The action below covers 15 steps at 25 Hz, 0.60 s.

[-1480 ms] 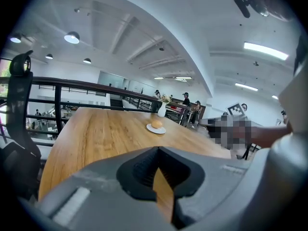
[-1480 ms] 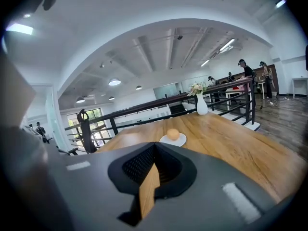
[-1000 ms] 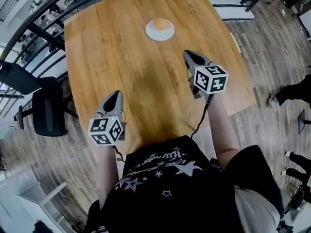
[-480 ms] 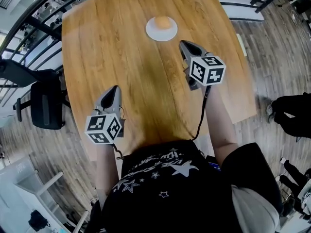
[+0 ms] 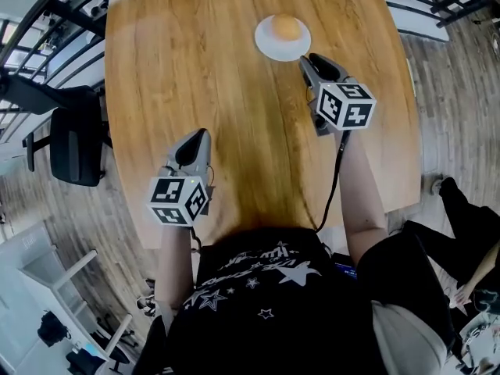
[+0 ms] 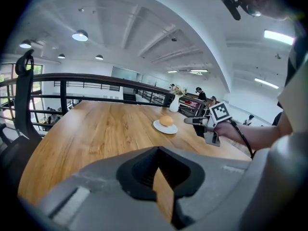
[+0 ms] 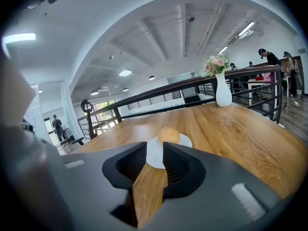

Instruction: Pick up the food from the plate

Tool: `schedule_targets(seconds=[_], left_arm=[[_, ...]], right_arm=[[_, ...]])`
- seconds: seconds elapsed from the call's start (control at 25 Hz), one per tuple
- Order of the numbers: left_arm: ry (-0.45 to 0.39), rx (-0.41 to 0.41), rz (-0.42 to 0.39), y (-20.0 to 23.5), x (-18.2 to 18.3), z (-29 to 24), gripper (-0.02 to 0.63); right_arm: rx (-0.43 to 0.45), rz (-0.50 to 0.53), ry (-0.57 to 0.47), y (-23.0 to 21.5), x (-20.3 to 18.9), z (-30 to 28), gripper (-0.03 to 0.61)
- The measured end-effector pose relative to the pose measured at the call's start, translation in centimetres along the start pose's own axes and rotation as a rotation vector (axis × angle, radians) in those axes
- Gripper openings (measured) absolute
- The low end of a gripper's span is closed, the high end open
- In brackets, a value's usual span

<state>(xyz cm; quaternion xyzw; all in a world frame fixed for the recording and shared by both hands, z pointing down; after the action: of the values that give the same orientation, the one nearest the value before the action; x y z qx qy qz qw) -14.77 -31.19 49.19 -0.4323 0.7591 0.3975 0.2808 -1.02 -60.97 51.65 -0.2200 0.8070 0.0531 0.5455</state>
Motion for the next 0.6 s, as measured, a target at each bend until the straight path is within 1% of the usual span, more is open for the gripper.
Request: schedule_targets(seconds=[0.04, 0.08, 0.12, 0.28, 0.4, 0.48, 0.6], left_arm=[[0.006, -0.003, 0.001, 0.1, -0.1, -0.3, 0.002], [0.01, -0.005, 0.005, 0.2, -0.1, -0.6, 0.002], [0.013, -0.006, 0.011, 0.3, -0.2, -0.8, 0.002], [0.022, 0.004, 0.044, 1.2, -0.6, -1.2, 0.002], [0.03, 0.015, 0.06, 2.0, -0.9, -1.6, 0.002], [0.03, 0.019, 0.068, 2.4, -0.8, -1.9, 0.002], [0.028, 0.023, 0.075, 2.8, -0.6, -2.4, 0.002]], right_arm=[[0.0, 0.01, 0.005, 0.0, -0.1, -0.6, 0.123], [-0.001, 0.022, 0.01, 0.0, -0.1, -1.3, 0.17], [-0.001, 0.033, 0.018, -0.1, -0.1, -1.9, 0.2], [-0.004, 0.076, 0.05, -0.3, 0.2, -4.4, 0.274], [-0.03, 0.113, 0.068, -0.8, 0.5, -6.2, 0.336], [-0.039, 0.127, 0.084, -1.1, 0.6, -7.4, 0.369], [-0.036, 0.144, 0.129, -1.4, 0.4, -9.3, 0.38]])
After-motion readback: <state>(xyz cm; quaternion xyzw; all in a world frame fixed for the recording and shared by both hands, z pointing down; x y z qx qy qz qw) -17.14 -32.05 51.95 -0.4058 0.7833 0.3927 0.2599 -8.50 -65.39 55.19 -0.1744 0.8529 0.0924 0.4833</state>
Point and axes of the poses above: the fingertips, and each gripper's own axes: z backward along the fingers, y to its left, x out of its top, the point moved 6 cm from there along z, backward along the fingers, and after that the axes turned 9 degrees about z, right-handed, at the moved point
